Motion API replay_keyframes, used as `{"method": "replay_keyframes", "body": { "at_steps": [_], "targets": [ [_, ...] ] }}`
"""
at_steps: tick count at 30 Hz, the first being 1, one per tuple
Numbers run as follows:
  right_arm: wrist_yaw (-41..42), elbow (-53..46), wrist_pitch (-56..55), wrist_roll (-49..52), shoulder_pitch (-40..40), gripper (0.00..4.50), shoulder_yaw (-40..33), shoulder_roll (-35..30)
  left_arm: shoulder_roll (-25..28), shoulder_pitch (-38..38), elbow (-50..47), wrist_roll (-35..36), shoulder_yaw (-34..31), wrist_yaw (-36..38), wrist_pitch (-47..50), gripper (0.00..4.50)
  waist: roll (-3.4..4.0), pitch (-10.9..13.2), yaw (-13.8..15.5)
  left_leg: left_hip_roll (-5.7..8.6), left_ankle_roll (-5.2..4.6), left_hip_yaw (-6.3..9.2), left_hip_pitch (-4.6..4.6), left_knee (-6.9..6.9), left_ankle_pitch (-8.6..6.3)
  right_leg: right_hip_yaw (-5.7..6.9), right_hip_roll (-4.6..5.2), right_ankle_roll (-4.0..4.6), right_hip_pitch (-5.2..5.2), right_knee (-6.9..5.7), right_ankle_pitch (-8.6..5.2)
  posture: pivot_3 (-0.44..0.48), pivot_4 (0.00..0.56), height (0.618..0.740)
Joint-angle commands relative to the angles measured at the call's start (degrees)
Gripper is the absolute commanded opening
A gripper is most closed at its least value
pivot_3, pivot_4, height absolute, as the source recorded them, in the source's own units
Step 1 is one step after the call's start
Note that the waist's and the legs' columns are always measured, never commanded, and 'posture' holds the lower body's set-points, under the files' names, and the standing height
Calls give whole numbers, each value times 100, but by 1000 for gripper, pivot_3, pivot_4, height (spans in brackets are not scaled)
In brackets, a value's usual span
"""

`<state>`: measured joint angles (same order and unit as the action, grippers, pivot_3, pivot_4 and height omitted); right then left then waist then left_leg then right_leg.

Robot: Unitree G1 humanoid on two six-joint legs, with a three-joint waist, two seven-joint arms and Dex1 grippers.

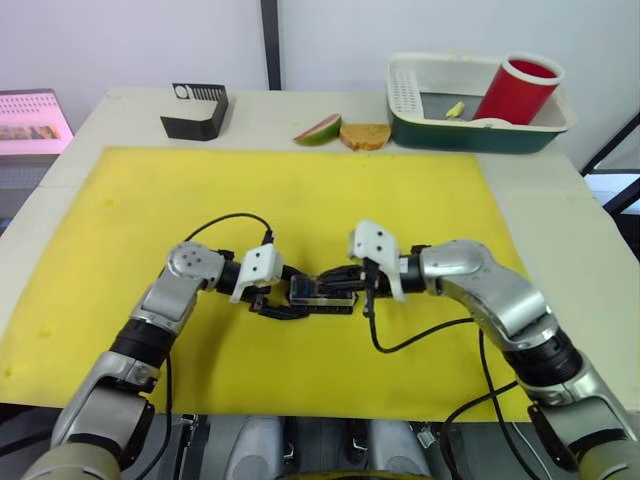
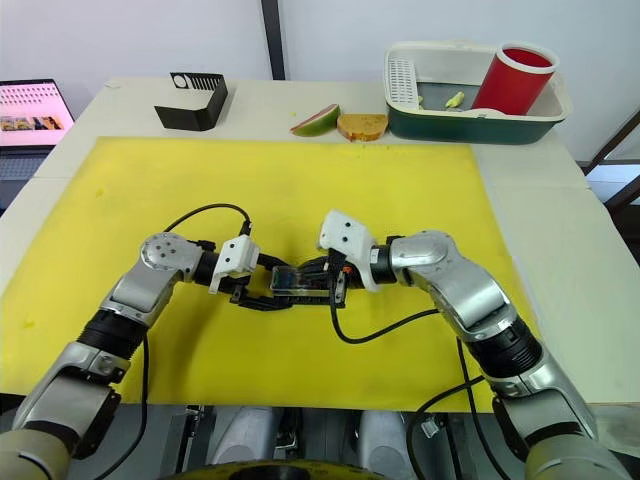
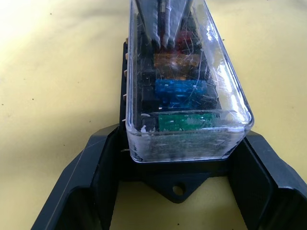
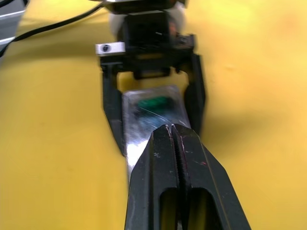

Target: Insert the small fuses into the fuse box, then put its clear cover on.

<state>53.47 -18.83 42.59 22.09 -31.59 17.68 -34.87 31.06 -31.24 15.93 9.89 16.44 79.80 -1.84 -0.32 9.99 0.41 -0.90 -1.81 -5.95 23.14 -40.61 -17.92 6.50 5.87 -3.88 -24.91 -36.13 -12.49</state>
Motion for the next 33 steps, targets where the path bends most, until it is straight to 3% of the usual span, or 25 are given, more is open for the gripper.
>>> {"method": "replay_keyframes", "body": {
  "at_steps": [1,2,4,11,14,17,21,28,33],
  "targets": [
    [139,-374,238,391,-138,86,-502,-180,184,15,-92,-188,36,-19,61,2643,0,0,-6,0,0,0,1,0,0,0,0,0,-1,0,0,0,150,740],
    [178,-431,297,477,-148,0,-596,-234,224,23,-117,-202,45,-10,90,3675,1,1,-12,0,0,0,1,0,0,0,0,0,-2,0,0,0,150,740],
    [239,-500,369,588,-164,0,-730,-348,308,57,-160,-223,46,4,94,4443,1,0,-25,-2,-5,0,2,0,-3,0,-1,0,-5,-1,0,0,150,740],
    [642,-647,346,784,-123,0,-1163,-1126,1199,552,-979,268,-530,98,706,4443,2,2,-123,-5,-33,2,7,1,-20,0,1,1,-11,-1,0,0,150,740],
    [961,-597,122,717,-48,845,-1371,-1678,1813,871,-1799,949,-1199,47,1677,4500,7,10,-130,-8,-30,1,19,3,-19,-2,3,2,-30,-2,-1,0,150,740],
    [1396,-498,-172,699,130,2347,-1641,-2284,2439,1182,-2637,1811,-1972,-101,3049,4500,7,16,-83,-6,-22,2,26,2,-14,-3,5,1,-33,0,-1,0,150,740],
    [2060,-401,-620,633,624,4436,-2037,-3126,3240,1986,-3397,2497,-3135,-85,4122,4500,9,19,-93,1,-7,2,26,-1,-7,-4,16,-7,-25,9,-4,0,150,740],
    [2567,-107,-1102,595,1085,4436,-2605,-3757,3663,2944,-3678,2783,-4511,-64,4599,4500,24,28,-101,-3,10,-1,22,-1,0,-4,7,-7,-28,5,-8,0,150,740],
    [2578,-12,-1232,573,1116,4436,-2650,-3774,3644,3167,-3765,2747,-4603,-173,4526,4500,26,30,-94,-2,11,-3,22,-1,0,-5,7,-6,-29,5,-8,0,150,740]
  ]
}}
